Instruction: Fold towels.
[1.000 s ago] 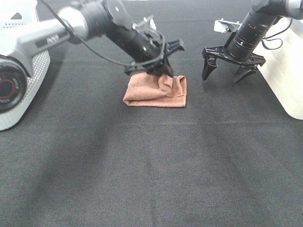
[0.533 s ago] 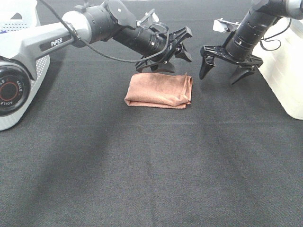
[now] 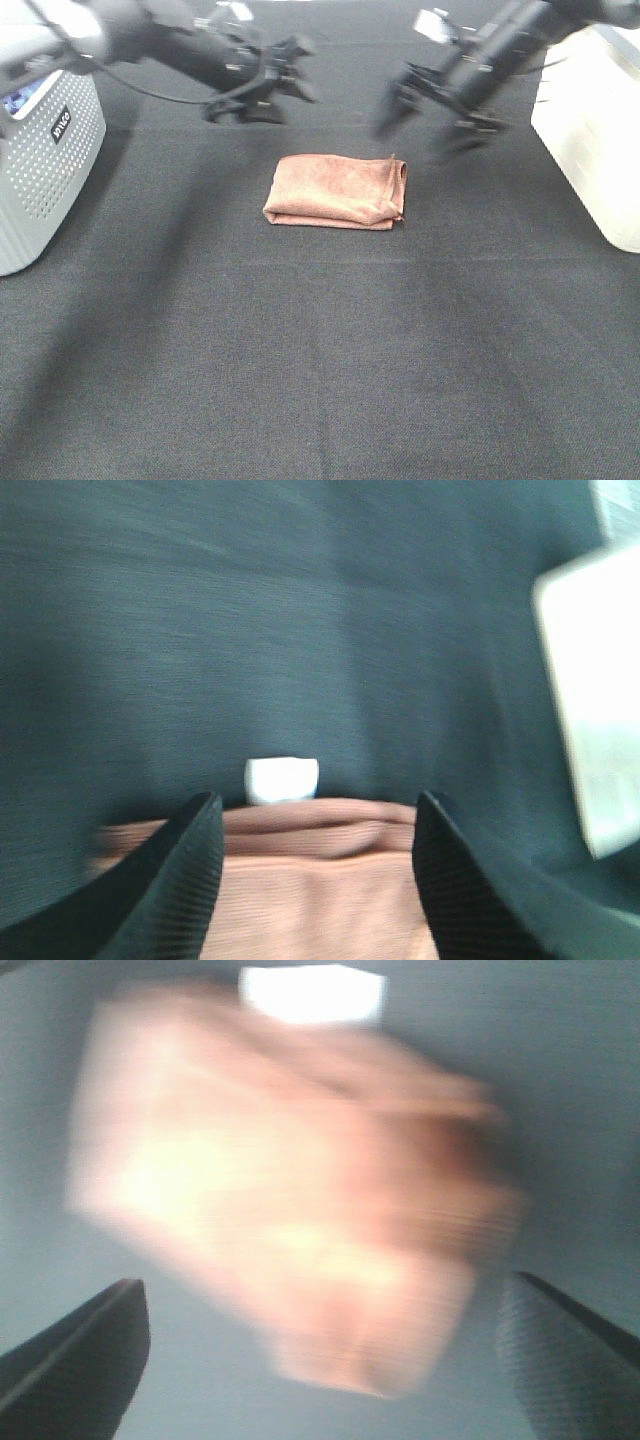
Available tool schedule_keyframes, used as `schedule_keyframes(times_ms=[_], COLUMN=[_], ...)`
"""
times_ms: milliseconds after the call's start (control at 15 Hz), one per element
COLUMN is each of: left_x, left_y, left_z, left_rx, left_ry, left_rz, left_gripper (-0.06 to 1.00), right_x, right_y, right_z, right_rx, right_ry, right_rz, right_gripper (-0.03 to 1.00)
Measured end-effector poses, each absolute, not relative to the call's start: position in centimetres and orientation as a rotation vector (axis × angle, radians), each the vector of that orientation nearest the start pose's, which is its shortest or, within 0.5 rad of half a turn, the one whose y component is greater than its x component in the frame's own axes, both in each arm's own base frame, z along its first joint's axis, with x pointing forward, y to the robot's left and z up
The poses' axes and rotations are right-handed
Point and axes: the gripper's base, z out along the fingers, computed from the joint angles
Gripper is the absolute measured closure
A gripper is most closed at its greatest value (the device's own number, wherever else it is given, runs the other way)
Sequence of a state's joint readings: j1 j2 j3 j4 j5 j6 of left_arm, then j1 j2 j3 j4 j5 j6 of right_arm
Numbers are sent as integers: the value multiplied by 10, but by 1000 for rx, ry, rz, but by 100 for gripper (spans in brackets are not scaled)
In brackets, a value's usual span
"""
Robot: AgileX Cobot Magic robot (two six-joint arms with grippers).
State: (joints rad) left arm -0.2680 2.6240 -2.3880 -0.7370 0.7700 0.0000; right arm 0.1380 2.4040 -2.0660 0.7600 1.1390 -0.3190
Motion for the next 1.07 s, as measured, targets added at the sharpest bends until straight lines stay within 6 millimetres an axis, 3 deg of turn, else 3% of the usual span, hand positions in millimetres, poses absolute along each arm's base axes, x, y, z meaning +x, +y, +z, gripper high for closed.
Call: schedule_keyframes(times_ms=[133,333,600,1067], left_x=[541,538,537,535], left_y=[-189,-188,-188,-189], left_z=[157,155,155,154], left_rx=[-119,-106,-100,-85], left_ry=[2465,2496,2509,2538], left_rz=[-977,-986,-989,-999], left_gripper=[39,39,39,39], right_x=[491,493,494,498], right_y=[145,155,141,118], right_z=[177,135,102,98], right_rx=[-271,-256,-261,-221], right_ry=[2646,2629,2714,2766], right_rz=[1182,1388,1334,1226], right_gripper=[9,9,9,9])
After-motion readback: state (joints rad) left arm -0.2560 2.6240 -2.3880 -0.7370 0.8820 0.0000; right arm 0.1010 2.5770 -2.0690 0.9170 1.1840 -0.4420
